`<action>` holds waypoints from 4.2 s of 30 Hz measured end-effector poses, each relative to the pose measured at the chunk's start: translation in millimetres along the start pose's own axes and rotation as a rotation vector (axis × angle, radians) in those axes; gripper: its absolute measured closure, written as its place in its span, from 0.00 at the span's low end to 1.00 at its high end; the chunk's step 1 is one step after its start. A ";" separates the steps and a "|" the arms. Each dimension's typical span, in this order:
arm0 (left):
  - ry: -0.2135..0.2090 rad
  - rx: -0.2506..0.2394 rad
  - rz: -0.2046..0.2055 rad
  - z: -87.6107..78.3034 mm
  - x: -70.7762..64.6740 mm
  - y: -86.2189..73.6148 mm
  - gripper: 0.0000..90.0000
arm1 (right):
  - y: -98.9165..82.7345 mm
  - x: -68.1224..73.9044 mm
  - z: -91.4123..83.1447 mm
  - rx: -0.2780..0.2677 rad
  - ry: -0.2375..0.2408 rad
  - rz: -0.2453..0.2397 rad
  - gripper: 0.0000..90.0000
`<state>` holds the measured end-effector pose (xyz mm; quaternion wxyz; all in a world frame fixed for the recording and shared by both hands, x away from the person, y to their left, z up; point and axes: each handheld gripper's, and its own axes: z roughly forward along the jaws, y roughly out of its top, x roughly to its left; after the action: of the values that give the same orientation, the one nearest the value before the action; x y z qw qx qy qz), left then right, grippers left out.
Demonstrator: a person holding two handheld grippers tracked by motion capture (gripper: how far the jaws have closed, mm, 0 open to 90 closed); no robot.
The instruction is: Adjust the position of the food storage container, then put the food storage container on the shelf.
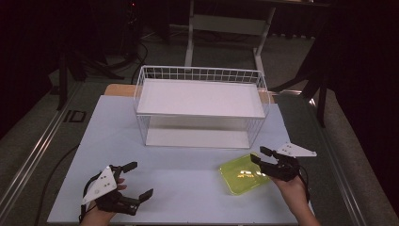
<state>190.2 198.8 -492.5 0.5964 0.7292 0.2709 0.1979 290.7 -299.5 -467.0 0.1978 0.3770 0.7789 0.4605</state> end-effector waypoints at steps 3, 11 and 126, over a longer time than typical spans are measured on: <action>0.000 0.002 0.002 0.4 -0.3 -0.4 0.02 | -6.1 -7.1 -0.4 0.017 -0.017 0.002 0.60; -0.004 0.004 0.002 1.0 -0.4 -0.6 0.02 | -21.9 -20.0 -4.8 0.057 -0.091 -0.006 0.77; -0.066 0.027 -0.035 9.6 -8.6 7.1 0.02 | -5.0 67.9 27.1 0.153 0.132 -0.135 0.52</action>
<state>190.5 185.0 -487.3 0.5985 0.7385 0.2664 0.1597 263.2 -233.3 -482.2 0.1474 0.3065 0.8468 0.4090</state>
